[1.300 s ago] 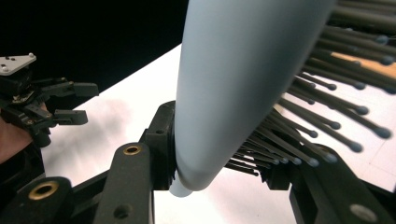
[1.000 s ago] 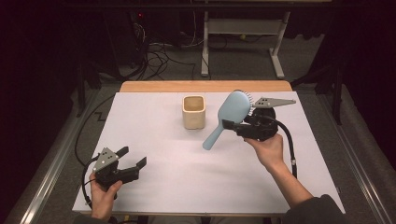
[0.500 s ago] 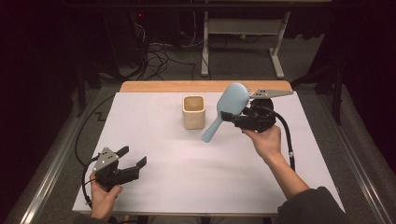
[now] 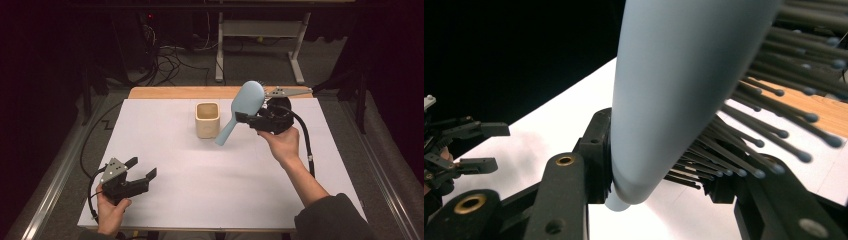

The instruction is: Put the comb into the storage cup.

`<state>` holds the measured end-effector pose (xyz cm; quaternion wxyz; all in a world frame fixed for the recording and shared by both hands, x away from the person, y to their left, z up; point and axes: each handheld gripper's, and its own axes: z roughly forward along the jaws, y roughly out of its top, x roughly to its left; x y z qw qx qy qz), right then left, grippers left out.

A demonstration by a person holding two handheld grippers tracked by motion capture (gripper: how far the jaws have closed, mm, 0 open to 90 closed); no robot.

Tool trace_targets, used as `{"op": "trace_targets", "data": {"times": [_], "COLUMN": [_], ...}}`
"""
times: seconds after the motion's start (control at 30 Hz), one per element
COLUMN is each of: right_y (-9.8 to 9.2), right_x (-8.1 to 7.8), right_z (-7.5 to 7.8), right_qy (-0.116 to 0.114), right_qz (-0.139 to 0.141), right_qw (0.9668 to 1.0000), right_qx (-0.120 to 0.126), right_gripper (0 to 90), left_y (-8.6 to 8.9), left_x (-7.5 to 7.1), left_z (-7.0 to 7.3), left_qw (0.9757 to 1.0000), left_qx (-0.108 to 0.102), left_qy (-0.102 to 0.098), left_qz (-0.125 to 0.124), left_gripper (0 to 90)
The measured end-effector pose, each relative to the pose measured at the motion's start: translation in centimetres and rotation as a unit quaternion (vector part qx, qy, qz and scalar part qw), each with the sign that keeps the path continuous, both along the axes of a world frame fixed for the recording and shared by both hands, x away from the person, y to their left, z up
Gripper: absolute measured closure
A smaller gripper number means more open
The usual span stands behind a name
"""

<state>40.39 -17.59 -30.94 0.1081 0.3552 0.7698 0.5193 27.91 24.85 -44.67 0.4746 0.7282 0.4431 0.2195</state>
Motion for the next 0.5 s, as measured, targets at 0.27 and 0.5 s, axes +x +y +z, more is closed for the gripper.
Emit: {"op": "trace_targets", "data": {"times": [0.27,0.5], "right_y": [0.7,1.3], "right_x": [0.9,1.6], "right_z": [0.2,0.5], "right_qy": [0.003,0.002], "right_qz": [-0.003,-0.007], "right_qw": [1.0,1.0], "right_qx": [-0.003,-0.004], "right_gripper": [56.8,56.8], "left_y": [0.0,0.0], "left_x": [0.0,0.0], "left_z": [-0.1,-0.1], "left_qw": [1.0,1.0], "left_qx": [0.003,0.002], "left_qy": [0.001,0.0], "left_qz": [-0.002,-0.002], "left_gripper": [21.6,21.6]}}
